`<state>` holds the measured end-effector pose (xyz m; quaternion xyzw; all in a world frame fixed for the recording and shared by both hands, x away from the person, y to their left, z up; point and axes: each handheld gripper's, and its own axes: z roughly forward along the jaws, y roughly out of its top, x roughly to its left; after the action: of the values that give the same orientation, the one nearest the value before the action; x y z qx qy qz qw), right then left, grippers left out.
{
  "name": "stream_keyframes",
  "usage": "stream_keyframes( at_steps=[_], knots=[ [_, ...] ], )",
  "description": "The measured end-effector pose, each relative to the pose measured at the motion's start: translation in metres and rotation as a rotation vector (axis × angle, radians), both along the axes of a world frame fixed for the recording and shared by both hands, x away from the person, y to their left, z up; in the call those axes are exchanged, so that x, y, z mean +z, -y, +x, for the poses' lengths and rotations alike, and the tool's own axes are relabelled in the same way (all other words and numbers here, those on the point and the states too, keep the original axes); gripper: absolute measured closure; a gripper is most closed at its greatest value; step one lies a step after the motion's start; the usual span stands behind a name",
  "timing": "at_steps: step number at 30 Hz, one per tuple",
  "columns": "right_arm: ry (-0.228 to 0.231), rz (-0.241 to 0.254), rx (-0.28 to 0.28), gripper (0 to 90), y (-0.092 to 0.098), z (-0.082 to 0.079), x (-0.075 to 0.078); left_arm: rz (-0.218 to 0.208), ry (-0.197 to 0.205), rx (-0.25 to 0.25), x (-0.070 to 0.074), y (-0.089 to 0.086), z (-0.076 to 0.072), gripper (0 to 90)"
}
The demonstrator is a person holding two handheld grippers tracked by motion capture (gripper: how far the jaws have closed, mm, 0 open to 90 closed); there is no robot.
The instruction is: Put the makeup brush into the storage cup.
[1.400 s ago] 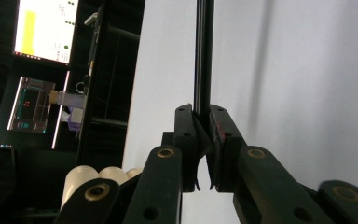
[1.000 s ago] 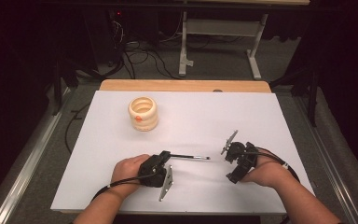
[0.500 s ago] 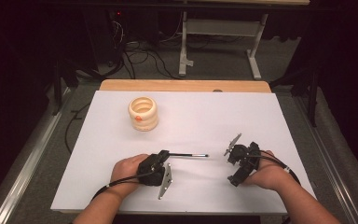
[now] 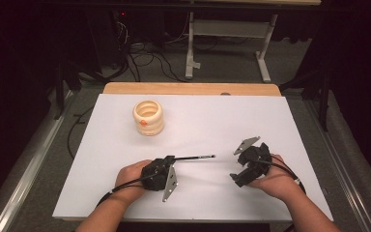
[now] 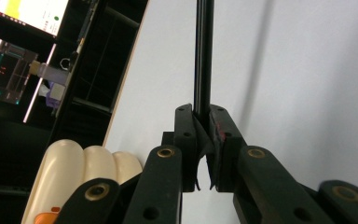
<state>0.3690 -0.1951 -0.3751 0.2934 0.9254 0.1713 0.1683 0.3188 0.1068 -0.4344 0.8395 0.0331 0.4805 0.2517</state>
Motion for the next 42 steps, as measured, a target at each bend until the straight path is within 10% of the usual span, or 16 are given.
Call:
stream_keyframes(
  at_steps=[28,42],
  knots=[
    [0.255,0.351,-0.147,1.8,0.025,-0.008,-0.023,-0.153,-0.129,0.039,0.004,-0.009,0.010,83.4],
    [0.330,0.442,-0.174,2.8,0.036,-0.019,-0.026,-0.333,-0.275,0.078,0.005,-0.018,0.021,83.4]
  ],
)
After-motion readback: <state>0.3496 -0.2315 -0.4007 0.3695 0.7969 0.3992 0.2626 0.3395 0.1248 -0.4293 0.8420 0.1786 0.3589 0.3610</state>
